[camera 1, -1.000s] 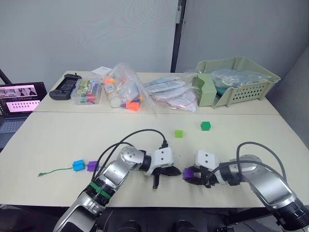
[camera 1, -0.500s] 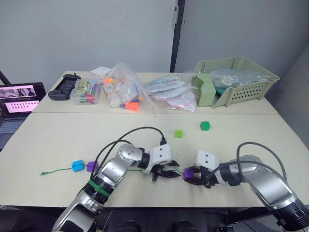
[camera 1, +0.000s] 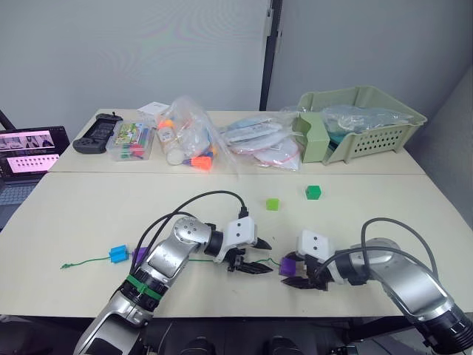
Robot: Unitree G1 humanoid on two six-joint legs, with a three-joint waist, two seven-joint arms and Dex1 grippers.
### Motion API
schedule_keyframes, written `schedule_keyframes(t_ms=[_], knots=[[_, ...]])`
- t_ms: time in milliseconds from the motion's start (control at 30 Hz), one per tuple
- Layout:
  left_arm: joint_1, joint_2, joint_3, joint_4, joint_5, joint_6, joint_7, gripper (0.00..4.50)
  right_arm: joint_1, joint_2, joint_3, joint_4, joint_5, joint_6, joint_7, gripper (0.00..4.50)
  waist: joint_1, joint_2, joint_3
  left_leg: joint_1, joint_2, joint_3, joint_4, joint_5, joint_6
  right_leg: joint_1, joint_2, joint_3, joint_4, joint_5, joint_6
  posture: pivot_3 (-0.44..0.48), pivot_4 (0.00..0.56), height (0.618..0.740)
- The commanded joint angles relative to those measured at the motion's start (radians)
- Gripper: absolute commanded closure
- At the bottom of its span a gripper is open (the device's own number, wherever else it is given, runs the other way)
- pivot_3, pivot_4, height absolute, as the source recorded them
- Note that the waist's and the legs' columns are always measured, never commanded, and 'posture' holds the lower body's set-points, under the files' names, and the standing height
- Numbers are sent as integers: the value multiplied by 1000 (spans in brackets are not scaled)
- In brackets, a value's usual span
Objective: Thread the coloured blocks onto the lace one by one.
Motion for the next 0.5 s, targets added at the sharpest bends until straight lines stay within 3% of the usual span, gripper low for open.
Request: schedule_keyframes(t_ms=[33,267,500], knots=[[-32,-26,-25,-13,-1,-24,-14,1711,9,-35,-83,-74,33,14,-14,30,1,0,0,0,0,0,0,0,0,0,0,0,0,0,0,0,150,740],[-115,-114,-101,113,88,-136,13,1711,241,-122,-284,-169,87,-17,-22,30,25,0,0,-3,-2,0,1,0,0,0,-1,0,-4,0,1,0,150,740],[-126,-151,-128,182,125,-182,15,1711,355,-109,-331,-170,70,-70,-69,30,11,-1,0,-4,-1,0,1,0,0,-1,0,1,-3,0,2,0,150,740]])
